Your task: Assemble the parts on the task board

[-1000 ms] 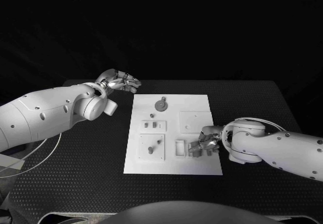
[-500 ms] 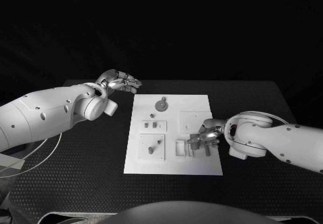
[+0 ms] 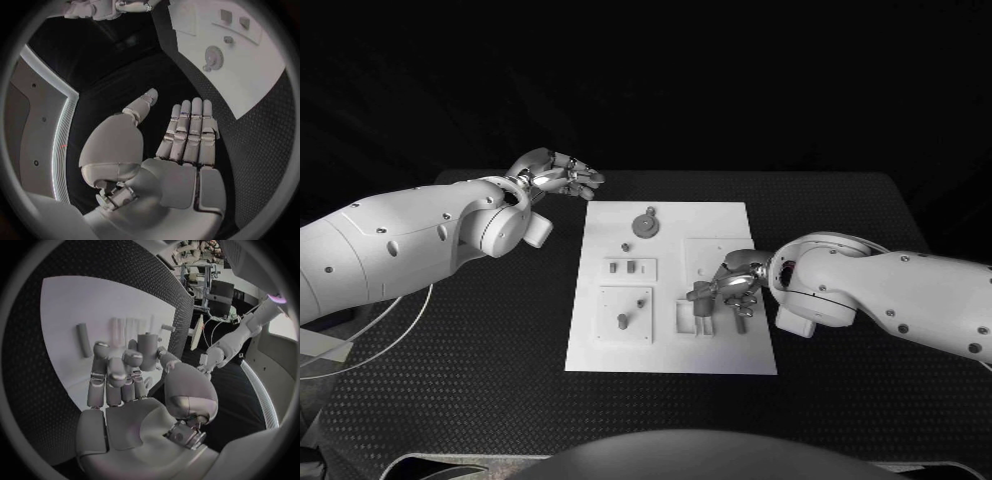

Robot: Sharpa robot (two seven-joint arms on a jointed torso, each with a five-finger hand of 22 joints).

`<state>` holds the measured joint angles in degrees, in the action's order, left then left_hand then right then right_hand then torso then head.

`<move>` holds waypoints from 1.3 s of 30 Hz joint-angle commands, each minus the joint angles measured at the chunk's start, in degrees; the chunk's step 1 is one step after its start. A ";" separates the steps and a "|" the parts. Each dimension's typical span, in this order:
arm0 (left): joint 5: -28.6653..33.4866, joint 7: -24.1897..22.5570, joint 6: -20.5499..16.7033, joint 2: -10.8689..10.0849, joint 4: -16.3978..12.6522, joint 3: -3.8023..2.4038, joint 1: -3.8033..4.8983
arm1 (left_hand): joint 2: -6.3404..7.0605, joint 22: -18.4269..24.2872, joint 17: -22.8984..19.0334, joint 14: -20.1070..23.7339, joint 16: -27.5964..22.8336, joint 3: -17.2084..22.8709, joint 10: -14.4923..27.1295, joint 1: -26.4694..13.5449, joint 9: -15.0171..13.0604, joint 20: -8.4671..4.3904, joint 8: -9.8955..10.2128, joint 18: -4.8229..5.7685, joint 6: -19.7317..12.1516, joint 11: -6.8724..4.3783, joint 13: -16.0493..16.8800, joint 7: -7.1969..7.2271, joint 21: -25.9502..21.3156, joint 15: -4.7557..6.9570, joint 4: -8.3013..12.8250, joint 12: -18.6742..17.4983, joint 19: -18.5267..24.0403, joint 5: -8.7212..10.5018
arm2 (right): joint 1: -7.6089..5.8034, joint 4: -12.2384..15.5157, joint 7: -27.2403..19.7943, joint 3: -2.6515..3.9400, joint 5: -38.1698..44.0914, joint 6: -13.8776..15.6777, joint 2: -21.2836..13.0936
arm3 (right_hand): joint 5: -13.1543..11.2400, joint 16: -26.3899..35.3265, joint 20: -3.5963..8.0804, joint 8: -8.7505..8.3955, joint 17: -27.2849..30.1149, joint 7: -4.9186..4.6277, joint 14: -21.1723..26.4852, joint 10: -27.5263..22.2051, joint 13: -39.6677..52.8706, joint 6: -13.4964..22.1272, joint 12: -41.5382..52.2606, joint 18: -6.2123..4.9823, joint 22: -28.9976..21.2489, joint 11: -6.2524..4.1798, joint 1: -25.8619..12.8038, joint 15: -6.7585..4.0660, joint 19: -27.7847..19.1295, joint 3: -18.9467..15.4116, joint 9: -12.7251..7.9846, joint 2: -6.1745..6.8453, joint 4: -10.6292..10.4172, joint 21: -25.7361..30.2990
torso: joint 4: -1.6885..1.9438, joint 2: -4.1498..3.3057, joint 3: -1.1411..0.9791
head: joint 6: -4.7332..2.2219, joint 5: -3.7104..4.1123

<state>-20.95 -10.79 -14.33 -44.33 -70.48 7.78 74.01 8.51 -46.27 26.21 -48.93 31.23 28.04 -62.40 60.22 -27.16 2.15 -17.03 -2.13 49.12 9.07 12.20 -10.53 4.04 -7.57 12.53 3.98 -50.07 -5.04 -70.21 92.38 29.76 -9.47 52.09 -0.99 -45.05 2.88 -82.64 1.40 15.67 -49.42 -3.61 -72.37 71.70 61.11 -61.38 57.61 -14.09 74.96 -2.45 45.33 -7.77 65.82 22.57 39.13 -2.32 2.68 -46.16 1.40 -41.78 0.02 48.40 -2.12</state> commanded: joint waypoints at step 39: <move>-0.19 0.09 0.86 -0.13 -0.52 -0.01 0.08 | 0.02 0.08 0.34 0.34 -0.45 0.08 0.49 -0.56 0.10 -0.03 -0.36 0.46 -0.31 -0.10 -0.10 0.16 -0.03 -0.28 -0.57 -0.03 0.36 0.11 | 0.00 -5.19 1.26 -2.93 -0.52 -5.47 5.82 | 0.01 0.42 -0.41 -0.65 -0.23 -0.46 -0.27 -0.20 0.02 -0.13 -0.38 -0.91 0.99 0.19 -3.04 -0.21 0.01 11.96 0.23 1.95 10.73 0.01 | -0.05 -0.03 -0.10 | 1.04 -1.10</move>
<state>-20.98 -10.38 -14.11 -44.54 -70.82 7.79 74.01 8.51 -46.27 26.48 -48.72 31.02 28.20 -62.40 60.22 -27.12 2.15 -17.03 -2.13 49.12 9.06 12.16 -10.53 4.04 -7.78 12.38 3.98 -50.07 -5.04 -70.27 87.23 31.23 -12.30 50.64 -5.79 -39.39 2.59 -82.41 1.39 15.28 -49.58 -3.62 -72.58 71.80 61.12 -61.39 57.46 -14.10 74.96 -2.35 42.38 -7.59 65.82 27.95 39.24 -0.44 7.06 -46.16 1.37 -41.81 -0.09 49.42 -3.22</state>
